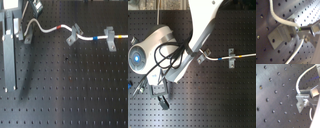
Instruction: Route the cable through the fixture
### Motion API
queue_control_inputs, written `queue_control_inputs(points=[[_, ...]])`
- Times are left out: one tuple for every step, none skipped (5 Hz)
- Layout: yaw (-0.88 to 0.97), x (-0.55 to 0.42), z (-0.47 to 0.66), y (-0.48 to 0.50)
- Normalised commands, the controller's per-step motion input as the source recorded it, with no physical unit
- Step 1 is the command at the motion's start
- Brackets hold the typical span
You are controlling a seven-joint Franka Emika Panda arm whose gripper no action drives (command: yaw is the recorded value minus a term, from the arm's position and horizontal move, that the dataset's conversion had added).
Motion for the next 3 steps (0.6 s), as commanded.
queue_control_inputs(points=[[0.0, 0.162, -0.34, -0.376], [0.01, 0.207, -0.49, -0.555], [0.15, 0.214, -0.48, -0.443]])
